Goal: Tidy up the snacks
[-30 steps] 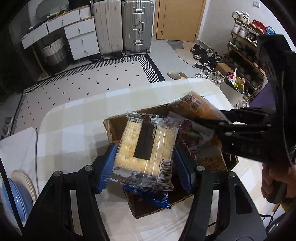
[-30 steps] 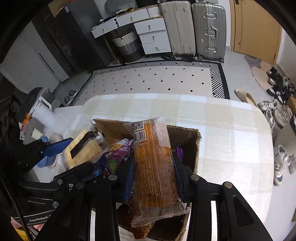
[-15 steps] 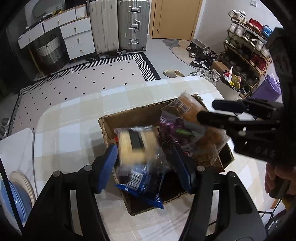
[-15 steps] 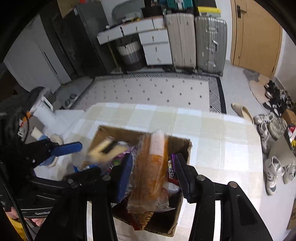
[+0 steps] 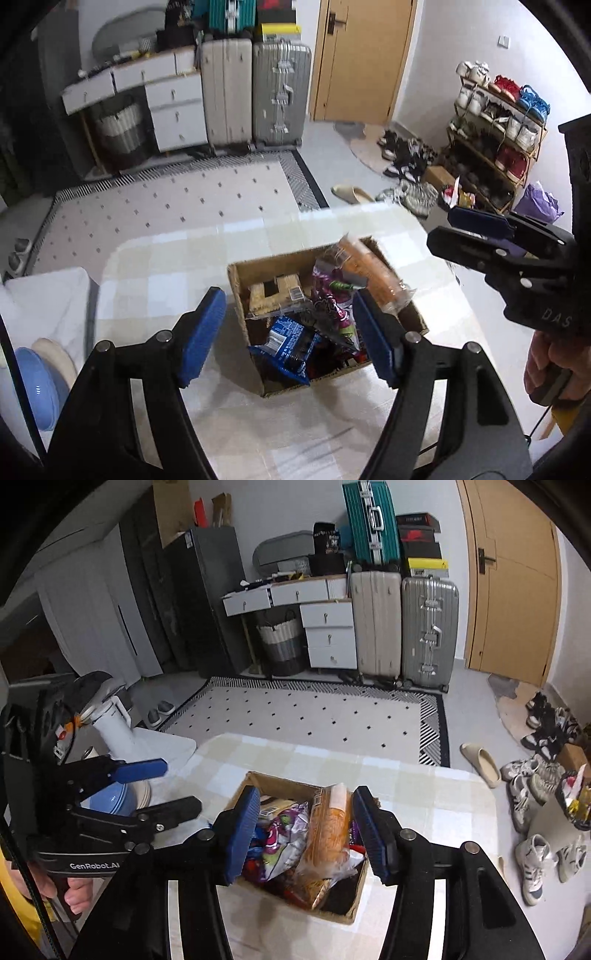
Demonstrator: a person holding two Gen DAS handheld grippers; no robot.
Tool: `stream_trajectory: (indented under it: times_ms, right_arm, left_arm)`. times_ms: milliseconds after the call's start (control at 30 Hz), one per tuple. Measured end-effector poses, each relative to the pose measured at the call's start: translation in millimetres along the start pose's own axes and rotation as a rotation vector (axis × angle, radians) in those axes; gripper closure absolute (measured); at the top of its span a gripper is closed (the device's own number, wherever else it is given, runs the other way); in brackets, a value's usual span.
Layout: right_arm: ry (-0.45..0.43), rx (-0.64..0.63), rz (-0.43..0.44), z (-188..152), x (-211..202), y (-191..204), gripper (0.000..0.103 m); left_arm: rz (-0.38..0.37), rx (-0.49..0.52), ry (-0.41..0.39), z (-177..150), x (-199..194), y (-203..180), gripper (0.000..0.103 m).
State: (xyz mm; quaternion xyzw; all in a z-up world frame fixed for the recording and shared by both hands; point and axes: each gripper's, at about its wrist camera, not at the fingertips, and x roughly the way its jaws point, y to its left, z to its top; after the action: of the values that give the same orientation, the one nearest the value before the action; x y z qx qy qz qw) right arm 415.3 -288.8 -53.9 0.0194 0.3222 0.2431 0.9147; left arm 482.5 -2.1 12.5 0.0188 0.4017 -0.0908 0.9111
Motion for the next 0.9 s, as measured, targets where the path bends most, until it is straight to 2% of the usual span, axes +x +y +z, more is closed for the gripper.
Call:
stream_trajectory:
  times_ms: [67, 100, 133, 267, 333, 367, 433, 500, 567, 767, 900]
  right_arm:
    - [-0.044, -0.019, -0.003, -1.2, -25.3, 13.0, 0.042]
    - [-0.061, -0.023, -0.005, -2.7, -36.2, 16.8, 0.033]
    - [-0.089, -0.022, 0.0, -4.8, -51.8, 21.4, 0.026]
    - [-0.227, -0.039, 0.035, -20.7, -113.5, 40.2, 0.014]
    - [-0.299, -0.05, 0.038, -35.2, -143.1, 50.2, 0.004]
    - [-0.33, -0.061, 0.05, -42.3, -156.0, 56.0, 0.003]
    - [-0.371, -0.078, 0.08, -59.1, -180.6, 65.5, 0.002]
    - [-0.427, -0.083, 0.065, -81.6, -205.0, 73.5, 0.002]
    - [-0.48, -0.081, 0.045, -106.4, -224.3, 79.6, 0.001]
    - [-0.581, -0.053, -0.011, -180.5, -253.4, 77.9, 0.001]
    - [-0.578, -0.106, -0.068, -221.2, -256.4, 80.4, 0.001]
  left_arm:
    - [0.025, 0.009, -0.056, -2.2, -26.0, -6.1, 0.03]
    - [0.03, 0.005, -0.083, -4.0, -41.4, -8.2, 0.024]
    - [0.034, -0.006, -0.113, -7.3, -56.2, -9.7, 0.022]
    - [0.04, -0.043, -0.257, -29.2, -122.0, -5.9, 0.019]
    - [0.053, -0.056, -0.333, -43.6, -155.7, -5.3, 0.008]
    - [0.058, -0.061, -0.372, -51.6, -170.4, -3.9, 0.002]
    - [0.087, -0.084, -0.463, -74.2, -201.7, -1.6, 0.001]
    - [0.124, -0.109, -0.505, -100.6, -222.0, 0.2, 0.001]
    - [0.118, -0.142, -0.543, -131.0, -234.5, 3.3, 0.001]
    - [0.172, -0.139, -0.542, -194.8, -244.9, -5.0, 0.001]
    - [0.176, -0.138, -0.528, -230.8, -243.3, -12.5, 0.001]
